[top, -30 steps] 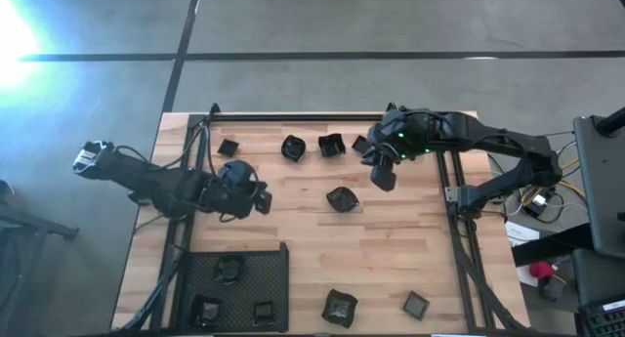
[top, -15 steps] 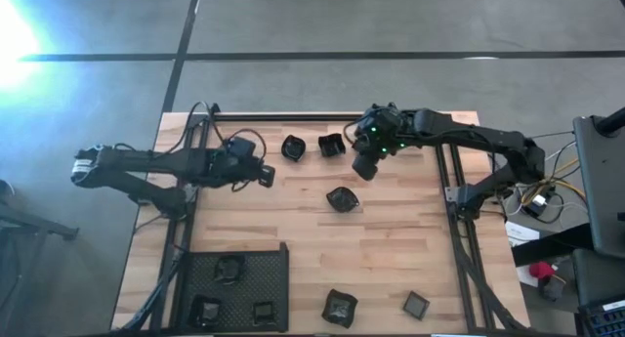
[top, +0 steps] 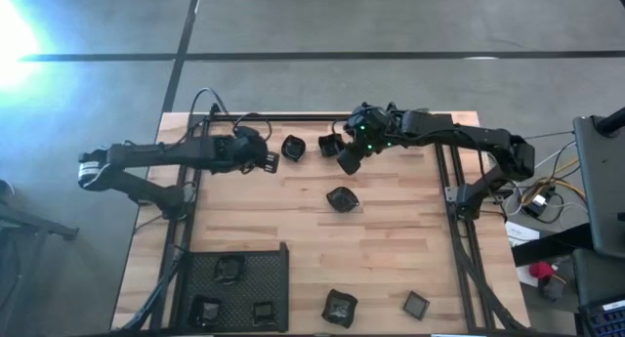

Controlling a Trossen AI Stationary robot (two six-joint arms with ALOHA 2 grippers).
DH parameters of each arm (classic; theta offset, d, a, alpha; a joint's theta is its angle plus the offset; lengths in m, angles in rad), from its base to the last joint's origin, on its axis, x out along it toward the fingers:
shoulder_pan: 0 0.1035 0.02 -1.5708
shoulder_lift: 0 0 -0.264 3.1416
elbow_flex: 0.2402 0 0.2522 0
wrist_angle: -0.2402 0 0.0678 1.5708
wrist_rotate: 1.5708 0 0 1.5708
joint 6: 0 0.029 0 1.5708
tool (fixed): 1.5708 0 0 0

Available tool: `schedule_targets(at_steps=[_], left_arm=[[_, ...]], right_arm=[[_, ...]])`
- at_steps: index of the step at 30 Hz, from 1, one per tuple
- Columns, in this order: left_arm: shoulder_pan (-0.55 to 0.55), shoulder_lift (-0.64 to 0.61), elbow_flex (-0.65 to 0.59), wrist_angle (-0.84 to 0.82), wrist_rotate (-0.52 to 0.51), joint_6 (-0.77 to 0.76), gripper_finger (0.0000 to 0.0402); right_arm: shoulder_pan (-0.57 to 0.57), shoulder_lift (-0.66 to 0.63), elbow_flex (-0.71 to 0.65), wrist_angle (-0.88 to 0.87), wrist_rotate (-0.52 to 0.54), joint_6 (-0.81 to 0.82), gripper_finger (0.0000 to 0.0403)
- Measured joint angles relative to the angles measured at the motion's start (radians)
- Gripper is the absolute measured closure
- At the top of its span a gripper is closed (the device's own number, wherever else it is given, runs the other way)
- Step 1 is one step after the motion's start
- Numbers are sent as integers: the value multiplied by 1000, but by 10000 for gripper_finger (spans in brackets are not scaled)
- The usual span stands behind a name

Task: Pick & Place Mini shaped plates
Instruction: Stack the black leaf-shaped plate on the black leaf-shaped plate on the shelf

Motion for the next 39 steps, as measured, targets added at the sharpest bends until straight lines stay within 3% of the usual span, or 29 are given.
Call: schedule_targets(at_steps=[9,16,19,23,35,39], left_arm=[[75,187,0,118,10,-79,301],[133,291,0,261,121,-111,301],[143,324,0,292,116,-151,301],[149,341,-25,314,102,-234,301],[167,325,-215,656,113,-301,301],[174,326,-247,695,113,-320,301]], right_arm=[[0,11,0,13,0,14,335],[-1,-12,0,12,0,13,335],[-2,-25,0,11,0,12,335],[-2,-44,1,12,0,3,335],[-2,-77,1,11,0,-10,335],[-2,-81,1,11,0,-10,335]])
